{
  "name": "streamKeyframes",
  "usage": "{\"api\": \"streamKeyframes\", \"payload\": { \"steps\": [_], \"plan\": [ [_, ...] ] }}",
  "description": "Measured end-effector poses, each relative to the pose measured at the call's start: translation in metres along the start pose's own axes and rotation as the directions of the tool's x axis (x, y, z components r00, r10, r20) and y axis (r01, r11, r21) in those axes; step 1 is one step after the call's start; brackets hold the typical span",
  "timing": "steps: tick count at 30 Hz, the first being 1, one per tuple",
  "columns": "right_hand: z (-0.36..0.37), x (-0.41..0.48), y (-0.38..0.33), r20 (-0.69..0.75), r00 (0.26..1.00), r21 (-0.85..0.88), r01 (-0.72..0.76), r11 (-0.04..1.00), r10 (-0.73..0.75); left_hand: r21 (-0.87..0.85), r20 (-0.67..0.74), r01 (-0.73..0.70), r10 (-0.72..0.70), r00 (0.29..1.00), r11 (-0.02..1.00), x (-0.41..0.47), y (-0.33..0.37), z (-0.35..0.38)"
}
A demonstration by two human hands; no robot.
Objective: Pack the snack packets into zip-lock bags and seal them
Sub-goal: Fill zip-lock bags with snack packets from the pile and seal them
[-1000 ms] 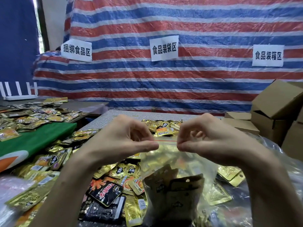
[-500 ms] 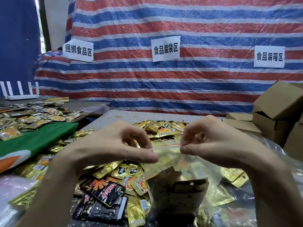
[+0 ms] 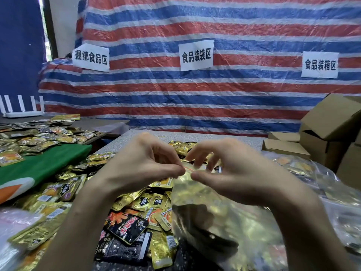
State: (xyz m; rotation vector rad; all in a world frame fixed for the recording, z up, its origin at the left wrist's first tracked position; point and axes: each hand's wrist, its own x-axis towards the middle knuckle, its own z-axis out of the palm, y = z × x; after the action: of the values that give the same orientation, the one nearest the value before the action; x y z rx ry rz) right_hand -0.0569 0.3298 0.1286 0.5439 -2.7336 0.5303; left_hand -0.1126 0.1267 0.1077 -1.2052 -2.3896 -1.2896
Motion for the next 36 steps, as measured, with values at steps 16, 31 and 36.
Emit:
{"api": "streamKeyframes", "payload": {
  "steps": [16,31,36],
  "plan": [
    [0.0,-0.015,0.0,0.01,0.999,0.043,0.031,0.999,-0.032,-0.02,0.072,-0.153,0.154,0.985,0.988,0.001,0.007,0.002],
    [-0.024,-0.064,0.03,-0.002,1.0,0.012,-0.003,1.0,0.003,-0.084,-0.013,-0.272,0.272,0.962,0.958,0.002,0.01,0.011],
    [-0.029,-0.078,0.055,0.014,0.997,0.029,-0.074,0.997,0.073,-0.119,-0.063,-0.226,0.22,0.973,0.967,0.001,-0.001,0.004]
  ]
}}
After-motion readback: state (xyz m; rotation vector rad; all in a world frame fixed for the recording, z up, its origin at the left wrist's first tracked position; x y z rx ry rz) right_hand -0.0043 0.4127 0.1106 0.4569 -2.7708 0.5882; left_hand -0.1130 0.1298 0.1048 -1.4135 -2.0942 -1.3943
